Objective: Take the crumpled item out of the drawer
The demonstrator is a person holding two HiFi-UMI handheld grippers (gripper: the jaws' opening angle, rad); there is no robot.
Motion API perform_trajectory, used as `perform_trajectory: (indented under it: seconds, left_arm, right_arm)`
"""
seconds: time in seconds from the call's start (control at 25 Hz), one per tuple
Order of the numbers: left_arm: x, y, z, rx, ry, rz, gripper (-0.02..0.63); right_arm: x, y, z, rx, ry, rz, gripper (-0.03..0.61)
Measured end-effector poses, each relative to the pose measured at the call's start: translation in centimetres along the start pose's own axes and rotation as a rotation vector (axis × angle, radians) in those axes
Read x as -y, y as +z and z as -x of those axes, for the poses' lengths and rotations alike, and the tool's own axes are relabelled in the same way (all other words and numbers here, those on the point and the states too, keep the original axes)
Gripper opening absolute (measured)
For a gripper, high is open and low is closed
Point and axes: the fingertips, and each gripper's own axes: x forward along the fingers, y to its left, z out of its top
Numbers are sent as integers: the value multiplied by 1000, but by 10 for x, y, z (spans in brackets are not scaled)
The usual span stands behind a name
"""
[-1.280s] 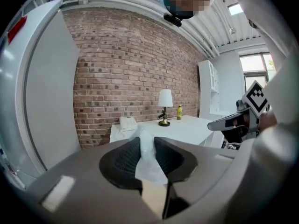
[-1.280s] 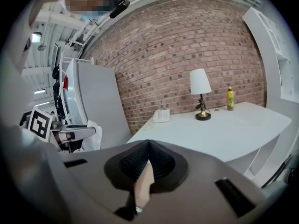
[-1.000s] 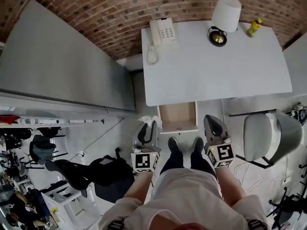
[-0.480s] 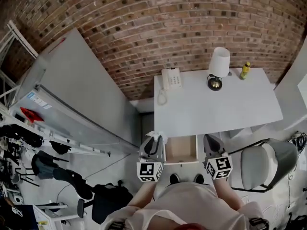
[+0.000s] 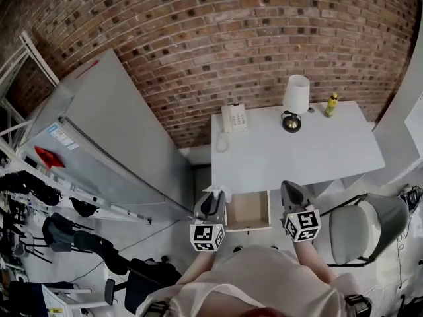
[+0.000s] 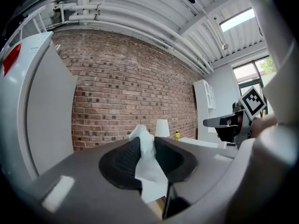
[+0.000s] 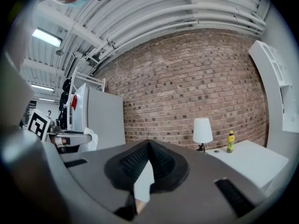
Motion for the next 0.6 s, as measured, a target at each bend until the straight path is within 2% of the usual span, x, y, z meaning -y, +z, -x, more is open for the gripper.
perform_trajectory:
  seconds: [0.6]
  left_arm:
    - [0,-5,0,-5,-21,2,100]
  right_arm:
    - [-4,1,0,5,-8,2,2]
